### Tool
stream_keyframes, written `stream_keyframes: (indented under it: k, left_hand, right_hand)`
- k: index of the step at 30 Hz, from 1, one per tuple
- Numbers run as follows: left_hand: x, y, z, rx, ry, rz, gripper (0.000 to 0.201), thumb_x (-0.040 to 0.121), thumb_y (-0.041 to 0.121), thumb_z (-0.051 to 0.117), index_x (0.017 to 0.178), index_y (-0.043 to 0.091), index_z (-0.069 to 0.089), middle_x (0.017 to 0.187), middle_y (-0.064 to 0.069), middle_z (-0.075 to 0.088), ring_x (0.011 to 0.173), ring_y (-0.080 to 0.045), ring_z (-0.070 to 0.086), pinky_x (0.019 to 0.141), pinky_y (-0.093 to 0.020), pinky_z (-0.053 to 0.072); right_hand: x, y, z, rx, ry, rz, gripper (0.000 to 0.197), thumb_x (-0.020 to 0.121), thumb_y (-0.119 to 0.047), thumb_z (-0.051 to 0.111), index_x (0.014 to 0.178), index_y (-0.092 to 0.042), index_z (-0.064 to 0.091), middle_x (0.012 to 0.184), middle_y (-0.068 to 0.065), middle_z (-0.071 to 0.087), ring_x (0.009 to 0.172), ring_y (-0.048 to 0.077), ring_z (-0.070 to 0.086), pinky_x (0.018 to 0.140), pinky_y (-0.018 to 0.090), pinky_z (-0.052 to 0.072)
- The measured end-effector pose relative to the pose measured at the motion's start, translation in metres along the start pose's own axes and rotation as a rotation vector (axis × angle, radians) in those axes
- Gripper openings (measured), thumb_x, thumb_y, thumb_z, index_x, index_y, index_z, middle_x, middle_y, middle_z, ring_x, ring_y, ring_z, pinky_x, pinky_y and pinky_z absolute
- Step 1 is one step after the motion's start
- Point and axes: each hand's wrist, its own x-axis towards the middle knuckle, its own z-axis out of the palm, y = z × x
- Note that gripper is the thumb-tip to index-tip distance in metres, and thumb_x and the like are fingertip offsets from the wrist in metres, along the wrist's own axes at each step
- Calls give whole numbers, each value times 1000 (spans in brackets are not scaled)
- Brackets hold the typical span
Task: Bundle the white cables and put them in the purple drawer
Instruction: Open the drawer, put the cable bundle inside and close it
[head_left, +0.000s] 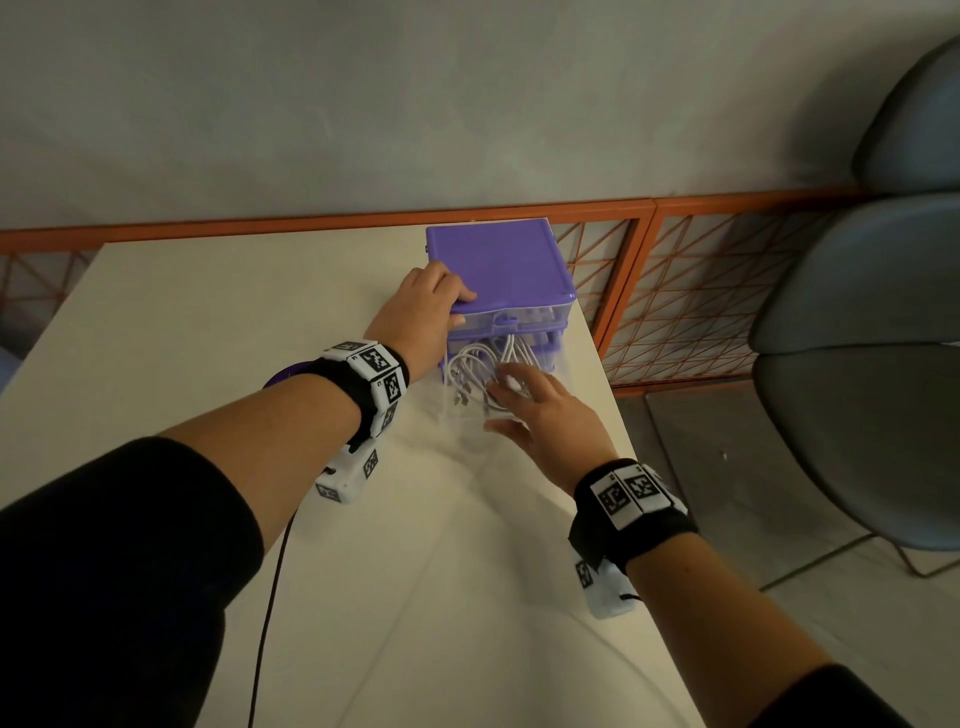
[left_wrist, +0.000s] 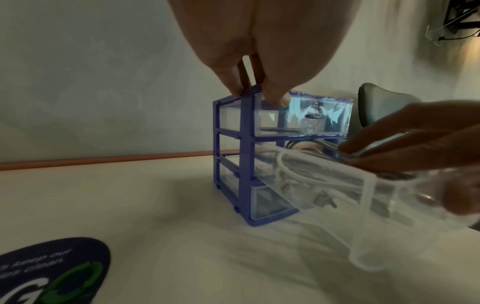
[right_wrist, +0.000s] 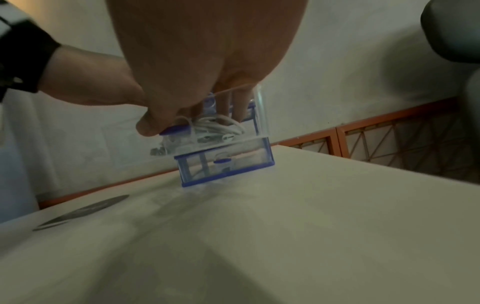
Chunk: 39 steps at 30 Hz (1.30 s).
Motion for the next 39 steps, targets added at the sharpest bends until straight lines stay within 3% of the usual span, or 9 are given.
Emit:
stream_keyframes:
  k: [5,13,17,20,22,25,28,32,39]
  left_hand:
    - [1,-2,1,4,-2,30,29,88,4,57,117,8,55,123,-11,49,111,-27,46,86,-29,39]
    - [1,-6,1,-15,10,37,29,90,8,55,119,7,54,124,-11,48,111,-26,47,87,-33,44]
    - [-4,-8,0,-32,19,49,33,89,16,59,121,8,54,126,-12,47,120,-27,45,99,-38,44]
    - [-14,-11,6,-86,25,-17,59,84,39,63,134,14,45,145,-14,29,139,-29,22,114,-38,25]
    - [-23,-13,11,-279,-80,-165,99,72,52,71,148,17,18,156,-11,6,145,-23,7,113,-33,16]
    - [-33,-15,19,-540,-216,-261,136,53,51,85,149,27,-9,159,4,4,143,-7,11,114,-27,18]
    - [-32,-17,29,-694,-208,-245,132,54,33,90,148,31,-3,147,17,27,128,9,33,103,-15,31]
    - [-29,-23,38,-663,-129,-339,122,53,35,90,146,26,11,149,2,33,129,-8,41,102,-26,38]
    - [-15,-24,49,-598,61,-402,85,61,31,86,127,15,35,128,-8,53,109,-18,58,96,-40,50]
  right_hand:
    - [19,10,-10,-53,-17,-20,53,86,-51,40,122,-23,66,130,-2,63,116,26,59,90,40,53]
    - [33,4,-8,-149,230,167,44,66,-62,71,91,-26,66,104,1,58,96,28,49,83,39,39]
    - [20,2,-3,-63,277,227,59,65,-65,68,103,-21,56,115,3,52,106,26,44,92,38,36]
    - [14,5,-7,98,333,313,59,73,-50,62,119,-15,49,126,5,46,117,22,38,101,38,35]
    - [15,16,-9,284,296,405,70,71,-37,59,133,-11,39,136,7,39,127,23,34,109,38,30]
    - [23,28,-14,681,125,548,92,67,-33,60,149,-18,20,153,3,31,139,16,32,113,36,30]
    - [32,33,-18,902,35,464,82,65,-22,62,142,-31,34,137,-7,53,122,-1,51,97,26,43]
    - [34,34,-20,881,79,491,60,72,-17,65,124,-41,48,118,-17,62,106,-12,55,87,16,41]
    - [47,44,-6,757,243,664,56,79,-25,73,129,-17,49,119,-11,56,106,7,55,91,25,46]
